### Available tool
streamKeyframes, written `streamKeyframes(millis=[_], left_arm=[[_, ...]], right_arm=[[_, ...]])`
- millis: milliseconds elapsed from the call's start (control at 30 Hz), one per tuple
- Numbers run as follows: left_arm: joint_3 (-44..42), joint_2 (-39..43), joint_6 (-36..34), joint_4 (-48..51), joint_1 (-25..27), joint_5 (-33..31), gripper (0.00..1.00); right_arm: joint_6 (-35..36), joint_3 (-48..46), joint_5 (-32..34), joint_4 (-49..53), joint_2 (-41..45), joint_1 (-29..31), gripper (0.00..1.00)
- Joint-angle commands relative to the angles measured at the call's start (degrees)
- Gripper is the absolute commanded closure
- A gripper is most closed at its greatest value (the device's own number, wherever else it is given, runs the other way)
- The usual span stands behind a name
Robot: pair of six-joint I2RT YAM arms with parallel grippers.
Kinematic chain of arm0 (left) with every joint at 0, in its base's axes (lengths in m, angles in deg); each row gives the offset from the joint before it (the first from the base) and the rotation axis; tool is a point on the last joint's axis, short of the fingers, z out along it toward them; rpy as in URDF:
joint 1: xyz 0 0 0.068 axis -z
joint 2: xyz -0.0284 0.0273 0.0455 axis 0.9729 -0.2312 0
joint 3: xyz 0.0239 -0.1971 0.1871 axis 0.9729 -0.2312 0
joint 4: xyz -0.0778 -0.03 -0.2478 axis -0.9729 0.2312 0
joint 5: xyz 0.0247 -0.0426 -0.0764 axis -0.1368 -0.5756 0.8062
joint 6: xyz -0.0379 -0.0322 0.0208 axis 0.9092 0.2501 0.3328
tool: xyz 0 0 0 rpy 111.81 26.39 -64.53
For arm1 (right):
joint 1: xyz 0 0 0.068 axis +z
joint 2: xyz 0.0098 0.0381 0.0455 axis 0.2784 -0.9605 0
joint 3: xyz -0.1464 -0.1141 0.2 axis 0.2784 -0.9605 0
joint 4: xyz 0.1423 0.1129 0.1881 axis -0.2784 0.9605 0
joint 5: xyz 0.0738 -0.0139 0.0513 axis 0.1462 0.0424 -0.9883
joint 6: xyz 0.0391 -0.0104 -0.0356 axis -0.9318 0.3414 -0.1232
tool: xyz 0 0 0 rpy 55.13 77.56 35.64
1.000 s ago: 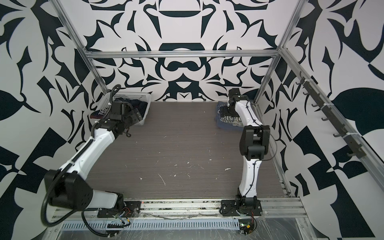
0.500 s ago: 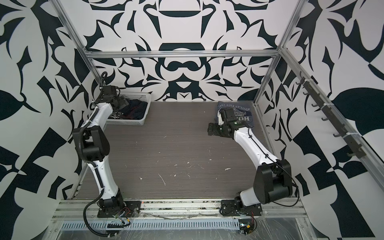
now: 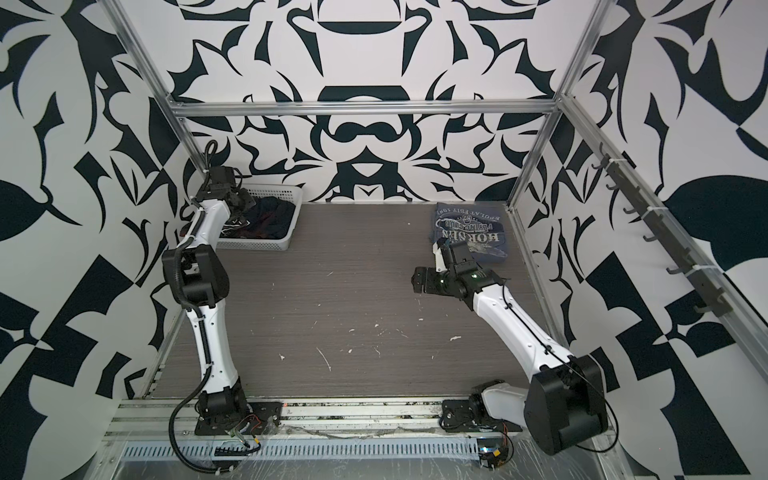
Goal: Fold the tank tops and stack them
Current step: 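Grasp the navy shirt in the white basket with the left gripper while the right withdraws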
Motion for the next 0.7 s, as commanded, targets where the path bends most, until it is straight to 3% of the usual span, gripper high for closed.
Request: streamKeyframes(millis=[0,300,667], left_arm=[[3.0,4.3,1.9,1.8,-0.2,1.9,1.00],[9.1,16.7,0.4,4.9,5.2,5.1,1.00],[12.3,32.3,-7.4,4.7,24.2,1.6,1.00]], right_arm=[[-1.1,-0.9,1.9,-0.9,3.4,0.1,0.05],[-2.1,-1.9,2.6,-0.8,6.9,0.1,0.05],[-3.8,-4.6,2.0,-0.4,11.8,0.2,0.06]])
